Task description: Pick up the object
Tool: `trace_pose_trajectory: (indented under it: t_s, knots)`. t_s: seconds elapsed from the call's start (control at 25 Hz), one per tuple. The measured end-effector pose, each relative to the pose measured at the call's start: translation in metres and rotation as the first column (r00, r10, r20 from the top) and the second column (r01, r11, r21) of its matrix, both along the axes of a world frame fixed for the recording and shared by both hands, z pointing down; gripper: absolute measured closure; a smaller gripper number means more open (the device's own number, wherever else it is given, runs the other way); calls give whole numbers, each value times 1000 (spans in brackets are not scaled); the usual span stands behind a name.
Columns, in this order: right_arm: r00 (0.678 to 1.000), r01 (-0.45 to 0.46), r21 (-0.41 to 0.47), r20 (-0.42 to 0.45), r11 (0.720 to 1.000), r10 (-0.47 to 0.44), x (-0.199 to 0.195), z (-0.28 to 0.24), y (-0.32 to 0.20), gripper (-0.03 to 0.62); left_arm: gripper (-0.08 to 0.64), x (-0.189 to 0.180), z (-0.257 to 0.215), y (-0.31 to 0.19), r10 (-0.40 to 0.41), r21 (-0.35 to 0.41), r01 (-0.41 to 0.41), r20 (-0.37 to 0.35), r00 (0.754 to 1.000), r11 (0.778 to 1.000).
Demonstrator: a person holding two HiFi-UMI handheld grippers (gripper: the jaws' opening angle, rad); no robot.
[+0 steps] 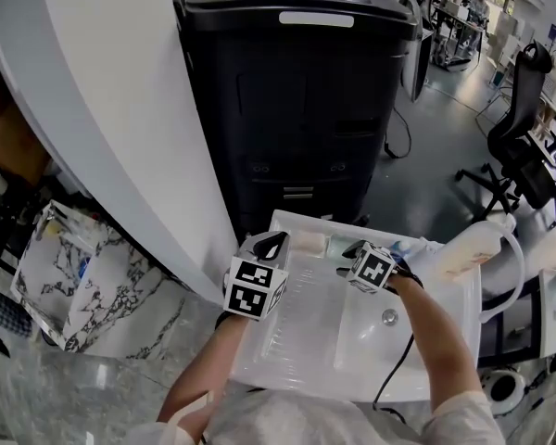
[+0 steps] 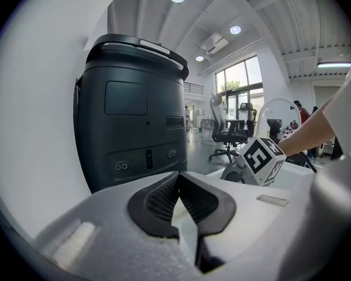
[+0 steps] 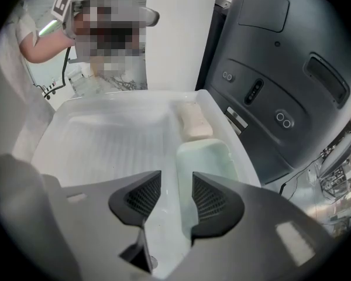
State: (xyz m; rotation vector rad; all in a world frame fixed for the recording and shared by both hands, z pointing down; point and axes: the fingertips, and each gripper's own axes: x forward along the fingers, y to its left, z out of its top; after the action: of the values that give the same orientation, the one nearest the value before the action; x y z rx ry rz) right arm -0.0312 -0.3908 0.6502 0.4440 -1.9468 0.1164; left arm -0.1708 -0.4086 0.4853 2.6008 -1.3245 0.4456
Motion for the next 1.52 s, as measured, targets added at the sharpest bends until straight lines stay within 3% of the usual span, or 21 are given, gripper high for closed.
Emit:
trace_pose_trajectory:
  t_s: [0.48,0.72,1.08,1.52]
  knots:
    - [1000,12,-3,-11,1000,-12,1,9,-1,492,554,-8,4,1,-17,-9,17,13,1000,1000]
    - [999,24,-16,-24,1000,-24,-1,9,3,561,554,-10,4,0,-19,-8,19,15,1000,1000]
    - [999,18,-7,-34,1000,-18,-2,6,4,583,554,-11,6,2,-19,-13,20,16,1000,1000]
    - [999,-21,36,36,999,20,-5,-9,-2,584,554,-7,2,5,-13,-10,13,8,1000,1000]
